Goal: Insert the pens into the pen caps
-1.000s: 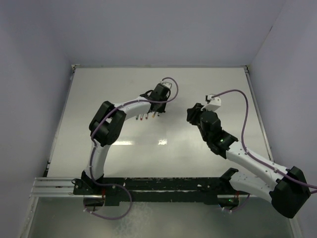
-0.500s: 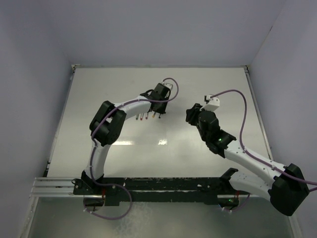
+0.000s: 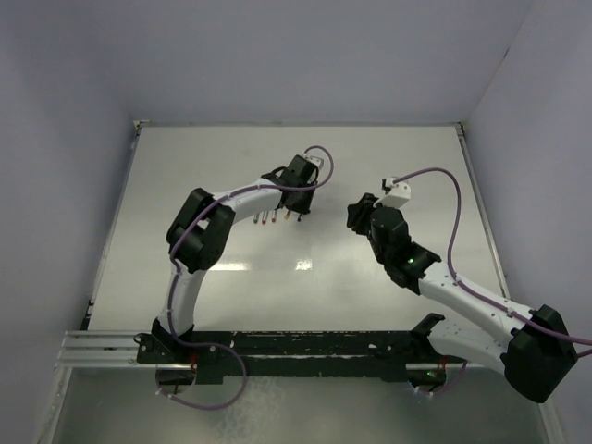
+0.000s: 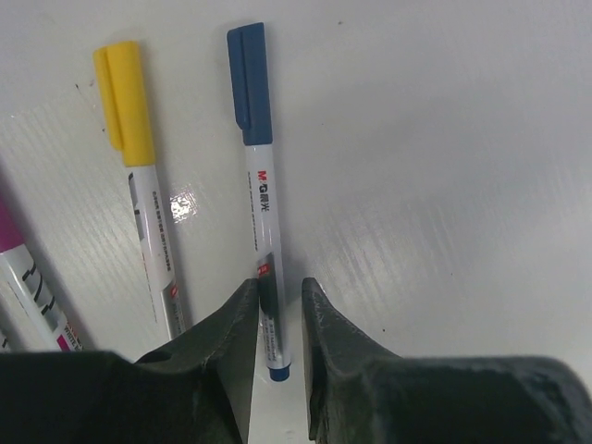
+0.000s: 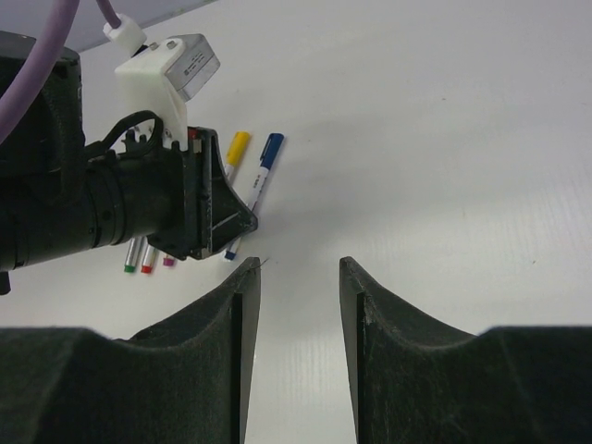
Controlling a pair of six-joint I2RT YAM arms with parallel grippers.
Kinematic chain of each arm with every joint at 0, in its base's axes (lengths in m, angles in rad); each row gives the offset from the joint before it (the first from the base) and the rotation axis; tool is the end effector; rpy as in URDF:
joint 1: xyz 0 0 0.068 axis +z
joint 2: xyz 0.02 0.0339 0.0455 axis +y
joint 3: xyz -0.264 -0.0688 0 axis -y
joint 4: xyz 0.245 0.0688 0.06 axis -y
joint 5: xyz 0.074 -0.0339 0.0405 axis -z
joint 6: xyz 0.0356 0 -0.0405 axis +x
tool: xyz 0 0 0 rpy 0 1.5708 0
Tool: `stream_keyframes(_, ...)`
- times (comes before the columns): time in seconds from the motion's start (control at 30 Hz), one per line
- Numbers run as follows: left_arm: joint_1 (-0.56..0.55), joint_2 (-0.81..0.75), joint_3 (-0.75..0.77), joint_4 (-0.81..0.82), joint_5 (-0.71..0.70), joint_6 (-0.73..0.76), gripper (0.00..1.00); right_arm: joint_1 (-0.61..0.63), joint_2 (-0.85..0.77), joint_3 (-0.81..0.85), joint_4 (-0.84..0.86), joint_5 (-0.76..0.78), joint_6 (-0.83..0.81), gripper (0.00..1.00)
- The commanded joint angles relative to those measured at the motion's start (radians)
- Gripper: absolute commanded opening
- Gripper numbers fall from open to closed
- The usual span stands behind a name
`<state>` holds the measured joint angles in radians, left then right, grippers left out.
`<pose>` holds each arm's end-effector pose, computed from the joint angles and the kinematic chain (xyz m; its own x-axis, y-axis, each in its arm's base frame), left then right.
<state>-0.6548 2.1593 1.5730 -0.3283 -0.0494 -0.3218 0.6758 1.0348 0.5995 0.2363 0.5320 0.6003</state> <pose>0.3744 -0.2852 0.1607 -0.7810 0.2014 -0.5912 0.3556 0.9216 -0.1558 0.1948 0.1331 0.2709 -0.2126 0.4535 -0.8655 -0.0376 0.8813 0.4710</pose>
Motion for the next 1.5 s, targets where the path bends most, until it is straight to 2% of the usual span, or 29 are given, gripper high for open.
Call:
stream_keyframes(0.0,-0.002,-0.065,0.005,-0.036,-0.006,0.002,0.28,0.001,-0.009,-0.004,0.024,0.018,0.010,0.42)
stream_keyframes(0.23,-0.002,-0.145,0.031,-0.011,-0.080,0.042,0.29,0.002,-0.035,-0.009,0.026,0.033,-0.011,0.42)
stream_keyframes(0.43,-0.001,-0.320,-0.075,0.098,-0.088,0.060,0.29,0.002,-0.055,-0.021,0.014,0.068,-0.018,0.42)
stream_keyframes(0.53,0.000,-0.427,-0.163,0.157,-0.095,0.066,0.29,-0.001,-0.071,-0.026,0.004,0.119,-0.041,0.57)
stream_keyframes(0.6,0.015,-0.491,-0.228,0.195,-0.087,0.070,0.30,-0.009,-0.085,-0.030,-0.005,0.173,-0.065,0.62)
stream_keyframes(0.7,0.088,-0.564,-0.331,0.246,-0.018,0.047,0.30,-0.101,-0.113,-0.048,-0.010,0.149,-0.085,0.65)
stream_keyframes(0.83,0.232,-0.671,-0.475,0.327,0.048,0.011,0.31,-0.339,-0.168,-0.076,-0.025,0.000,-0.057,0.66)
stream_keyframes(1.03,0.480,-0.762,-0.584,0.336,0.049,0.005,0.32,-0.559,-0.267,-0.084,-0.080,-0.043,-0.041,0.68)
stream_keyframes(1.13,0.577,-0.812,-0.653,0.410,0.090,-0.014,0.34,-0.649,-0.330,-0.092,-0.118,-0.039,-0.012,0.69)
stream_keyframes(1.23,0.594,-0.849,-0.692,0.461,0.074,0.014,0.40,-0.668,-0.383,-0.108,-0.128,-0.019,0.007,0.71)
stream_keyframes(1.33,0.594,-0.860,-0.708,0.478,0.042,0.024,0.46,-0.667,-0.400,-0.116,-0.126,-0.024,0.006,0.77)
stream_keyframes(1.47,0.595,-0.856,-0.708,0.482,0.017,0.029,0.54,-0.667,-0.371,-0.099,-0.153,-0.024,0.019,1.00)
